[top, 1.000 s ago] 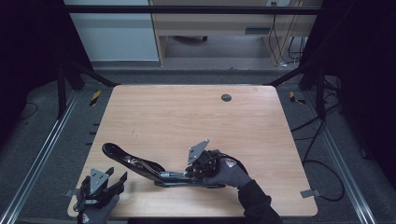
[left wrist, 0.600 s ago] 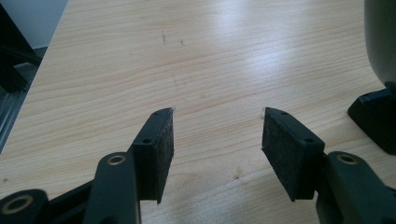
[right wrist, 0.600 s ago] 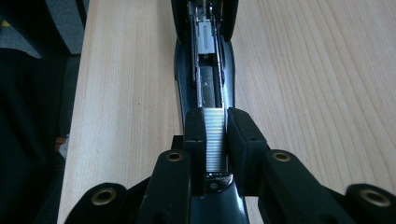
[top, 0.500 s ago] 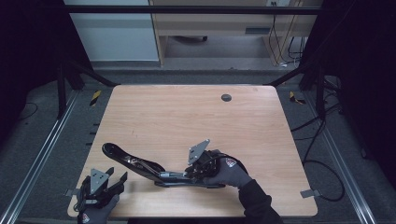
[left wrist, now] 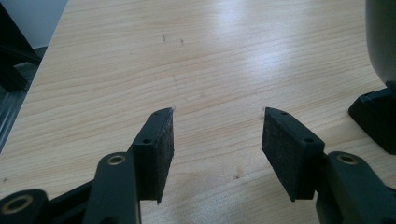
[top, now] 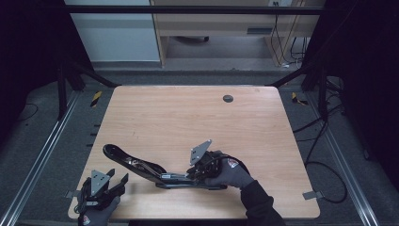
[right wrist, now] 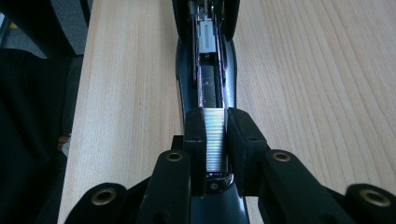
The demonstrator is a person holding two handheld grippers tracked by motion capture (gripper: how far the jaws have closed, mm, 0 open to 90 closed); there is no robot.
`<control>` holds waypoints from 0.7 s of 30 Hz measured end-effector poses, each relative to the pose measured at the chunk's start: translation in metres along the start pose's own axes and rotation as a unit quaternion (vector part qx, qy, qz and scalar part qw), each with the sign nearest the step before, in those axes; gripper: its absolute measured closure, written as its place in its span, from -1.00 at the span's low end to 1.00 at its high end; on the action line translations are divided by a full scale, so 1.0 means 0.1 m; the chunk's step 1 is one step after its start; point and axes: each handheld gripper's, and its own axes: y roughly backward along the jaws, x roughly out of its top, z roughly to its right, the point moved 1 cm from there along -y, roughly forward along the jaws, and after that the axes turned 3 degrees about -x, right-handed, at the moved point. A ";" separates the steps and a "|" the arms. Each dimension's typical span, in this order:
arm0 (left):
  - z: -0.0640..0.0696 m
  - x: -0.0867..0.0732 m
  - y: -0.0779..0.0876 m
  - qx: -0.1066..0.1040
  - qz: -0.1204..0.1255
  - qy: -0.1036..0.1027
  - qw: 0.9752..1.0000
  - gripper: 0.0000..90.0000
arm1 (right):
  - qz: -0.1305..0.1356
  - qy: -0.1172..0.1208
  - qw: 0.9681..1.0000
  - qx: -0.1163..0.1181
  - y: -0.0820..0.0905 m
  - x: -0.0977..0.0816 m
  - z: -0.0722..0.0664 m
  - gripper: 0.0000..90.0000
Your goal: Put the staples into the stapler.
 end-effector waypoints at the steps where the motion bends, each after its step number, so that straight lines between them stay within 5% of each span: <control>1: 0.00 0.00 0.00 0.000 0.000 0.000 1.000 -0.04 | 0.000 -0.001 1.000 0.000 0.00 0.00 0.00 0.74; 21: 0.00 0.00 0.00 -0.001 0.000 0.000 1.000 -0.04 | -0.010 -0.004 1.000 -0.005 -0.01 -0.01 0.00 0.69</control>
